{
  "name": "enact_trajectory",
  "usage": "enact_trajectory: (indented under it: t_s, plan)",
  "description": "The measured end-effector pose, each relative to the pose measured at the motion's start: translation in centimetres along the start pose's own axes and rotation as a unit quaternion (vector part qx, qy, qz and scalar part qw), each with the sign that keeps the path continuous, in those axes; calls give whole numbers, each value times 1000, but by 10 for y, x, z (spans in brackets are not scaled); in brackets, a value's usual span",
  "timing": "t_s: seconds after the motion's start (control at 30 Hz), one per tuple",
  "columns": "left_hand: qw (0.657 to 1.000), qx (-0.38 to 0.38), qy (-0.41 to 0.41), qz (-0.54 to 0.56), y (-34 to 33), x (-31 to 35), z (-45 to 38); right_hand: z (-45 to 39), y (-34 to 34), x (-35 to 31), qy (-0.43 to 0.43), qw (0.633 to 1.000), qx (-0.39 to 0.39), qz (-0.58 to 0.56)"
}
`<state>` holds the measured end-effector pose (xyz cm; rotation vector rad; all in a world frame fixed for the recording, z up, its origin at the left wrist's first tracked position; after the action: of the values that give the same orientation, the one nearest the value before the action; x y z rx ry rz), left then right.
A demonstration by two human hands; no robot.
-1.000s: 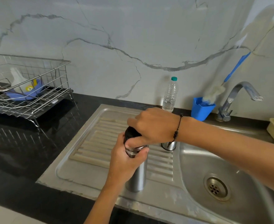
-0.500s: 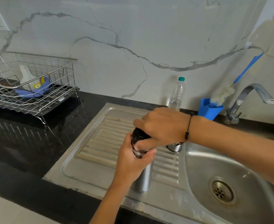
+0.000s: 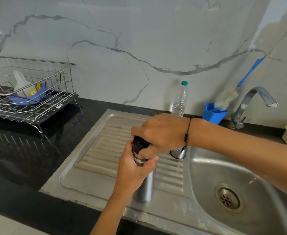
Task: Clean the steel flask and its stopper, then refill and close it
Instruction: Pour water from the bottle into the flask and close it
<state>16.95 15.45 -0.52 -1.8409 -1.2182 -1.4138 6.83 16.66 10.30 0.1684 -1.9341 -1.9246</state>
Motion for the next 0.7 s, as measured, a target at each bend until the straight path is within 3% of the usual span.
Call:
enact_trajectory:
  t_s: [0.23,0.43,0.53,0.7]
  plan:
    - [1000,-8,-4,-8,2,1,2,6,-7,-11,-19,995,64,73]
    - [996,-83,19,2,11,5,2,3,-4,-10,154,971,176,43]
    - [992,-124,34,-13,13,3,-2,-4,-9,-8,194,959,208,21]
    - [996,-63,41,-40,8,-1,-4,-8,-18,-7,146,951,272,2]
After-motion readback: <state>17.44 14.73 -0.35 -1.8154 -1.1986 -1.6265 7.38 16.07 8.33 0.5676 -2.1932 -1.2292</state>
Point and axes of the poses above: each hand's wrist, its own z-axis away from the middle knuckle, its own y-axis out of the back of the hand, x = y × z, the point moved 3 cm from there along -z, towards the middle knuckle, and after that the axes turned 3 degrees about -y, right-handed, at the moved point
